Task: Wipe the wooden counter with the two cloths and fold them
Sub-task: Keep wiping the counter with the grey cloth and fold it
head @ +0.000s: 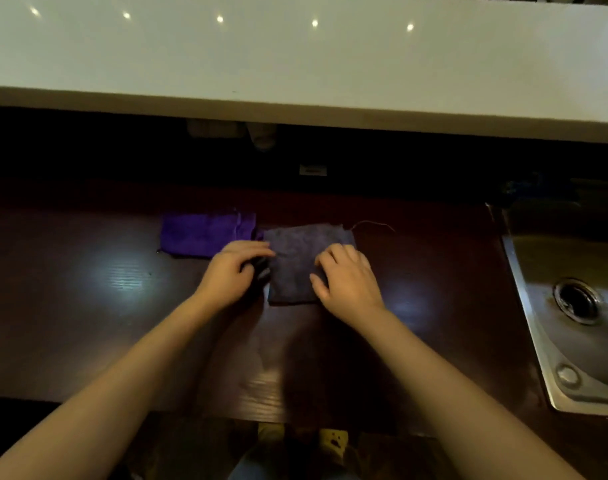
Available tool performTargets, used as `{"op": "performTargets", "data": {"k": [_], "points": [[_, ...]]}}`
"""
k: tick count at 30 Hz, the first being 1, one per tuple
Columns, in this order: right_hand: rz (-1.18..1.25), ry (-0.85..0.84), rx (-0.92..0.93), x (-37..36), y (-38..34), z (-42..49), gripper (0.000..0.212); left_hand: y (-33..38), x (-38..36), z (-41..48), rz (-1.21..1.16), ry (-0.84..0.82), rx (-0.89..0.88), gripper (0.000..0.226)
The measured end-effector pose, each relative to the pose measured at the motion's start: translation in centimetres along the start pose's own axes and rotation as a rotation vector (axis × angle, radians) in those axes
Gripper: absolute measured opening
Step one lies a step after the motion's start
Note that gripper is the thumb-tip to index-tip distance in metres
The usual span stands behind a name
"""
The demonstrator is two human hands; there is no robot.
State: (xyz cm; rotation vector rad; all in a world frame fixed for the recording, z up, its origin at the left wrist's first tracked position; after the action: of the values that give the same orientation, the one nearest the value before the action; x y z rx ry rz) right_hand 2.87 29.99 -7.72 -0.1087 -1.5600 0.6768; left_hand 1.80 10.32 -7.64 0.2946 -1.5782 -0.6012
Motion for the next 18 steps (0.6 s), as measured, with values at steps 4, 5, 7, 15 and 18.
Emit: {"op": "performTargets", "data": {"k": [4, 5, 7, 15, 18], "points": [[-0.051, -0.200, 0.117, -4.9, -1.8, 3.2, 0.057, -2.9, 1.0, 3.4, 0.350, 0.175, 0.175, 0.042], [-0.057, -0.203, 0.108, -6.0, -1.8, 3.6, 0.060, -3.5, 0.4, 4.1, 0.426, 0.128, 0.216, 0.044], [-0.095, -0.166, 0.073, -6.9, -1.7, 4.0, 0.062, -4.8, -1.2, 4.6, 0.505, 0.059, 0.269, 0.049], [-0.123, -0.116, 0.019, -6.6, -0.5, 9.9, 0.064, -5.7, -2.6, 4.4, 0.589, 0.082, 0.258, 0.058], [-0.122, -0.075, 0.018, -6.1, 0.5, 11.1, 0.064, -5.7, -2.6, 4.4, 0.595, 0.063, 0.264, 0.059]]}}
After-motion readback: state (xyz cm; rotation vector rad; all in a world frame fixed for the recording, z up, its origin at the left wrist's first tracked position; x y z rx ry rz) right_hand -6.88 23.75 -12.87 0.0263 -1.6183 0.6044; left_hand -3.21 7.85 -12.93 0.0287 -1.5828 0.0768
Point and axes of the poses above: each hand's wrist, its own z-axis towards the middle knuckle, its own x-axis out of the back of the hand, y = z × x, the point moved 5 cm from there along z, towards the middle knuckle, and after that the axes turned 11 degrees about z, right-handed, at the moved point
